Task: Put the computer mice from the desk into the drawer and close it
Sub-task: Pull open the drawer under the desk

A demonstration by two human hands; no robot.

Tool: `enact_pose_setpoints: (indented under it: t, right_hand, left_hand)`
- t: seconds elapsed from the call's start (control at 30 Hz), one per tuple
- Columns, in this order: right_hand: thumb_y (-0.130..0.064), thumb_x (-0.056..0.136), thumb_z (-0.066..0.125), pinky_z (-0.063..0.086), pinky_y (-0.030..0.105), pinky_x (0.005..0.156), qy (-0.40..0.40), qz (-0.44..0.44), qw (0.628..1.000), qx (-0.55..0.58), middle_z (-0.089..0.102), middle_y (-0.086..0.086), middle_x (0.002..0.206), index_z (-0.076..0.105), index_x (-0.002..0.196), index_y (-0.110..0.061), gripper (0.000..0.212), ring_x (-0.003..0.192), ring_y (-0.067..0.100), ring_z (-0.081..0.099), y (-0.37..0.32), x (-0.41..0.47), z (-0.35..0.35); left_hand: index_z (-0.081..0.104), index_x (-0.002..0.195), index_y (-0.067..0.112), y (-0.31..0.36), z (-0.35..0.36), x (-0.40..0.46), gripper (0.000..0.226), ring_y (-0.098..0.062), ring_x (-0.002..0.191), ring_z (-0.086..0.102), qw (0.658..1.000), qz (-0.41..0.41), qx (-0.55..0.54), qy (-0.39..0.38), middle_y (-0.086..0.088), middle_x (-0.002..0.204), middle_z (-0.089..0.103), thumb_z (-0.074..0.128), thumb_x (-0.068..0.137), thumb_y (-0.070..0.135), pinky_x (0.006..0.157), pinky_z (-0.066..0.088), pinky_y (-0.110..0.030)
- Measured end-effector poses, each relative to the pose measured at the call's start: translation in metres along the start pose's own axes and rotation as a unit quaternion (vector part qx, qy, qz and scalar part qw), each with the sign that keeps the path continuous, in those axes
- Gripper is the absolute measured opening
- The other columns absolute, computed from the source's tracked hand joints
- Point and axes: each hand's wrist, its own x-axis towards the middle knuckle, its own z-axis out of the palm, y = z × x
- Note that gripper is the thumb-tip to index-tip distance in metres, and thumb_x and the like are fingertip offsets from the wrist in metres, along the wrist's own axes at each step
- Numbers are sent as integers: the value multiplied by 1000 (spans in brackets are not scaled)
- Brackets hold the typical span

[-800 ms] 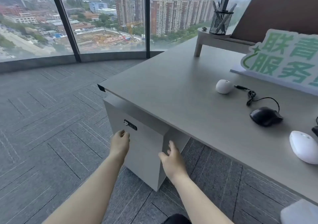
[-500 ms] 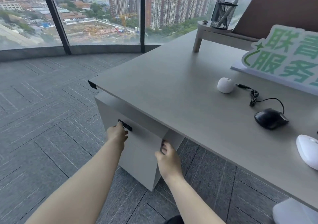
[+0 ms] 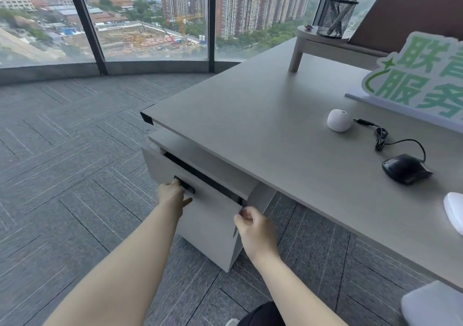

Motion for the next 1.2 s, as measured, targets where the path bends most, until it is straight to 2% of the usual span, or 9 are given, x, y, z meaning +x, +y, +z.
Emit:
enact_pose_setpoints:
  t: [0.1, 0.27, 0.5, 0.73, 0.83, 0.9, 1.0, 1.1, 1.2]
  right_hand:
    - [-42, 92, 59, 45, 15, 64, -31, -36, 999, -11, 69, -11, 82, 66, 89, -20, 23, 77, -1, 61, -1, -23, 3]
    - [-47, 89, 62, 44, 26, 60, -100, -65, 993, -23, 66, -7, 68, 68, 78, -19, 31, 64, 6, 57, 2, -66, 21]
    - [-43, 83, 70, 42, 30, 59, -221, -71, 973, 7, 58, -10, 55, 69, 77, -12, 32, 56, 8, 49, 3, -121, 55]
    - [-46, 74, 74, 52, 40, 64, -286, -88, 954, -12, 72, 11, 71, 67, 73, -8, 39, 60, 13, 56, 2, -152, 84]
    - [-47, 72, 75, 57, 46, 70, -309, -91, 946, -17, 75, 14, 80, 67, 73, -8, 39, 63, 25, 64, 0, -162, 90]
    - [-47, 73, 74, 57, 48, 75, -319, -92, 943, -30, 76, 12, 82, 68, 75, -9, 38, 76, 31, 70, -2, -168, 91]
    - [-43, 79, 72, 57, 47, 76, -329, -86, 940, -38, 76, 11, 86, 68, 78, -9, 34, 74, 21, 67, -5, -174, 90]
    - [-41, 87, 64, 54, 40, 69, -297, -101, 949, -43, 72, 5, 79, 69, 82, -13, 29, 69, 13, 61, -14, -174, 72]
    - [-33, 91, 59, 55, 44, 72, -203, -112, 973, 0, 71, 10, 76, 68, 77, -13, 26, 68, 21, 64, -29, -157, 30]
  left_hand:
    - [53, 111, 6, -12, -36, -14, 19, -28, 105, 56, 1000, 24, 1, 4, -12, 107, 55, 48, 99, 19, 76, 56, -48]
    - [51, 116, 5, -25, -102, -42, 22, -28, 108, 55, 999, 33, -6, 42, -12, 115, 53, 46, 101, 20, 79, 56, -48]
    - [50, 126, 5, -38, -187, -72, 29, -27, 110, 58, 996, 28, -29, 76, -11, 119, 56, 48, 100, 18, 72, 57, -44]
    - [53, 126, 3, -49, -248, -79, 34, -31, 117, 62, 996, 35, -29, 79, -16, 126, 63, 49, 98, 22, 56, 60, -39]
    - [54, 125, 2, -53, -264, -81, 33, -31, 115, 63, 995, 38, -25, 86, -17, 126, 63, 47, 99, 20, 58, 60, -40]
    - [52, 128, 1, -54, -270, -85, 35, -30, 112, 64, 995, 38, -22, 91, -17, 126, 63, 47, 99, 20, 60, 59, -41]
    - [53, 126, 1, -53, -274, -100, 35, -33, 104, 61, 992, 34, 18, 120, -18, 124, 60, 50, 98, 21, 73, 58, -47]
    - [56, 115, 1, -37, -266, -127, 34, -44, 106, 60, 950, 122, 190, 216, -24, 124, 60, 46, 90, 21, 88, 51, -55]
    - [52, 128, 6, -8, -228, -164, 39, -35, 117, 51, 897, 293, 255, 208, -15, 131, 53, 42, 95, 23, 94, 44, -47]
